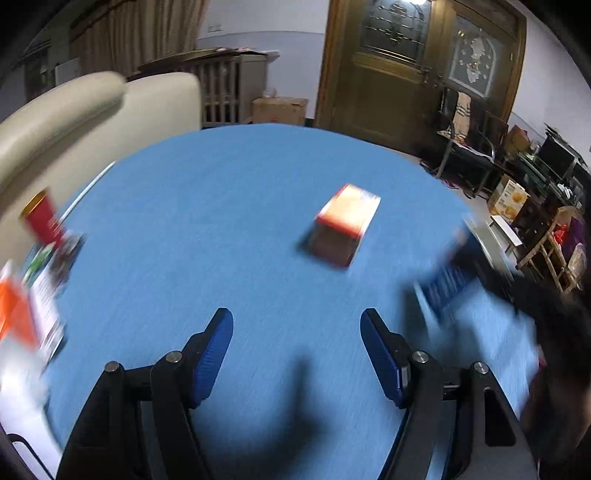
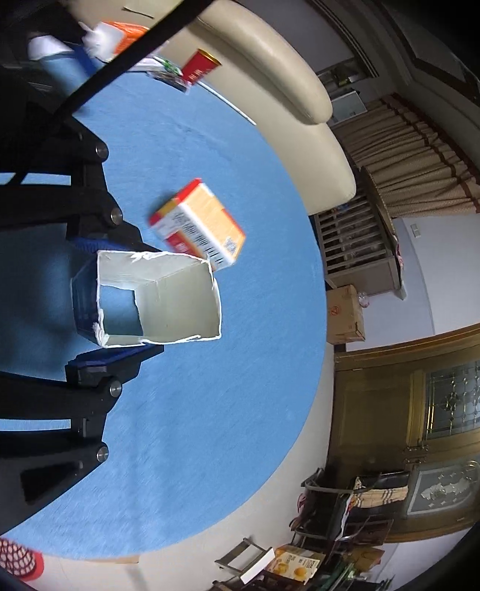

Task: Collect trash
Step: 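Grasp the orange-white medicine box with the left gripper while the right grasps the blue-white carton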

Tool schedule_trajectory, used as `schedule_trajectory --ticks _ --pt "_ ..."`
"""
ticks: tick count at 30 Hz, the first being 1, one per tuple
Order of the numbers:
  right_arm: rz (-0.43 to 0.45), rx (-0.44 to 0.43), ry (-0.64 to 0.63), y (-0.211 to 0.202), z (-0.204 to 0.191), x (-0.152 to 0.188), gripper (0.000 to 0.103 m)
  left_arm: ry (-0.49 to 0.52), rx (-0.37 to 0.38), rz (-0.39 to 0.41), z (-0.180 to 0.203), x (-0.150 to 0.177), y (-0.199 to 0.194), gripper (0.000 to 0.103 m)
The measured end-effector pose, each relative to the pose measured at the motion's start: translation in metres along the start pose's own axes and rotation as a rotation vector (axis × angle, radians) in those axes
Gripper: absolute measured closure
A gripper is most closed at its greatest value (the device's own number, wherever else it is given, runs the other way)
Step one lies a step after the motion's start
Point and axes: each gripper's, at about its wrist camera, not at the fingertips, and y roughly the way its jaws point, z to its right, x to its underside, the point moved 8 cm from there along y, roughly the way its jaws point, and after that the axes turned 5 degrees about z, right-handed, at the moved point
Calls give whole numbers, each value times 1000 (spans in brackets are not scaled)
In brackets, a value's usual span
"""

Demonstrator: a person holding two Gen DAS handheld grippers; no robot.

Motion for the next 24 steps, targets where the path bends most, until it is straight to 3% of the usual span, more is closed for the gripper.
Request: schedule_trajectory --ticks 6,13,14,15,20,24 --pt "-29 -19 -3 -44 25 30 59 64 2 -31 34 -43 59 31" --pt "-39 -54 3 -64 28 53 59 79 -28 -138 42 -47 106 30" --pt "-37 -54 1 -66 29 54 59 76 -11 -149 44 -46 107 38" --pt "-39 -59 1 -66 29 54 59 78 0 -161 44 -44 107 46" --pt "-36 -67 4 -67 28 49 59 100 -66 -109 27 -31 66 47" --pt "-29 -94 -8 -69 9 45 59 62 -155 -64 -12 7 -1 47"
